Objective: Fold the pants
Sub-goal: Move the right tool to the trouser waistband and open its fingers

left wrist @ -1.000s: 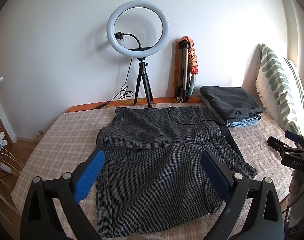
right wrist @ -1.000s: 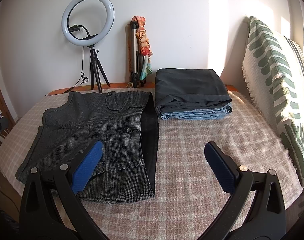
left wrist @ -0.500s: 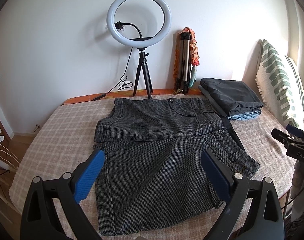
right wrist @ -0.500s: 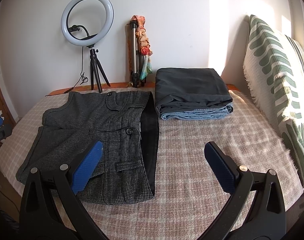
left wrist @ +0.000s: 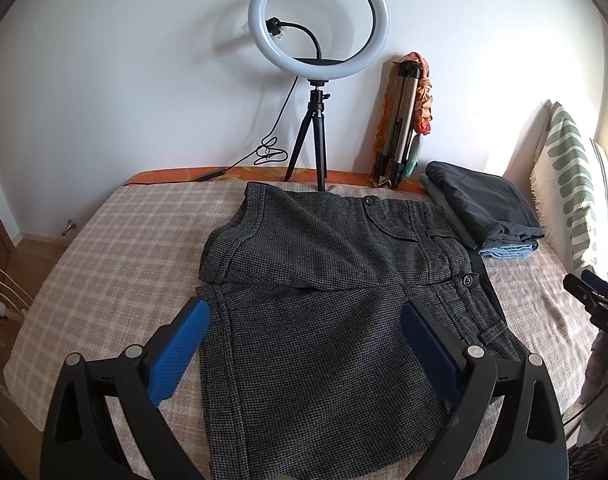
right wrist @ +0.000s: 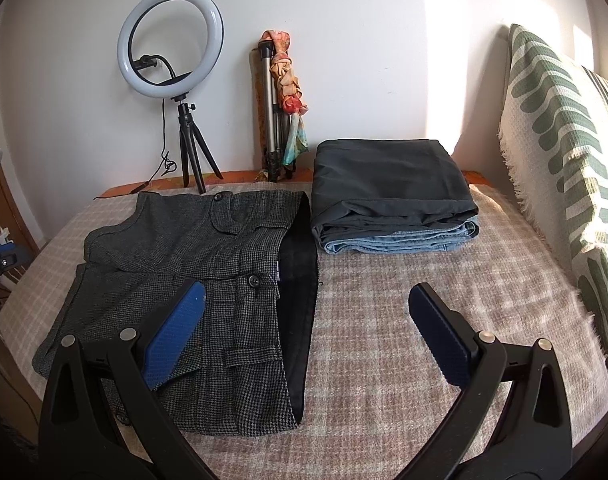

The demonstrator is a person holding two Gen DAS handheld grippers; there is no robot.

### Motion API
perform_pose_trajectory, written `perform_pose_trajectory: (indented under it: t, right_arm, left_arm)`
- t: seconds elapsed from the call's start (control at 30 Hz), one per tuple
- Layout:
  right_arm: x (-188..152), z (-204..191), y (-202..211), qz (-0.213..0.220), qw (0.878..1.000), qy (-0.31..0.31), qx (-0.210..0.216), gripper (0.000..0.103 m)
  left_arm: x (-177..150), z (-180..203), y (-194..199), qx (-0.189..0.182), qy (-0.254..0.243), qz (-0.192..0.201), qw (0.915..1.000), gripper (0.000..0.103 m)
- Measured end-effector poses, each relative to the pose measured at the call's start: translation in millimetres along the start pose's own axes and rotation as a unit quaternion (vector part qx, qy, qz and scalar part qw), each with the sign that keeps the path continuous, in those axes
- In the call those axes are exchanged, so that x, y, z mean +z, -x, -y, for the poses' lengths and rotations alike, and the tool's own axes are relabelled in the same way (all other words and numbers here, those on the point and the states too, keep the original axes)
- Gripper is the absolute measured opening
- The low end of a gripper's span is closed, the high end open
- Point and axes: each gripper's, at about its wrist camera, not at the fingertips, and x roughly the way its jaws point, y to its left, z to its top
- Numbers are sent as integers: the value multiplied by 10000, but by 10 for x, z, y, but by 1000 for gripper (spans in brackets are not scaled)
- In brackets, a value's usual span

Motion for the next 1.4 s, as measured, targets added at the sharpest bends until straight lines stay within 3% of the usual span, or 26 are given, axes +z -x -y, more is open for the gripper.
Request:
perform_pose_trajectory:
  t: [0.27, 0.57, 0.8, 1.1, 1.23, 1.4]
  right_arm:
    - [168, -87, -108, -28, 9997, 201, 133, 103]
    - [381, -20, -313, -317, 9987, 200, 347, 103]
    - [789, -201, -640, -404, 9927, 933, 654, 103]
    - [1296, -673, -1518, -899, 9669, 2046, 1234, 102]
    - [1380, -796, -2140, -1467, 9565, 2117, 1369, 90]
    - [1321, -906, -2752, -1910, 9453, 2238, 1408, 89]
  left_arm:
    - [136, -239, -207, 308, 4, -291, 9991, 97]
    - [367, -644, -434, 390, 189, -538, 9976, 97]
    - [672, -677, -778, 369, -132, -720, 9966, 97]
    - [1034, -665, -1464, 160, -403, -1182, 9920, 97]
    - [1157, -733, -1841, -53, -318, -1479, 9885, 97]
    - [1329, -837, -2310, -20, -305, -1646, 9859, 97]
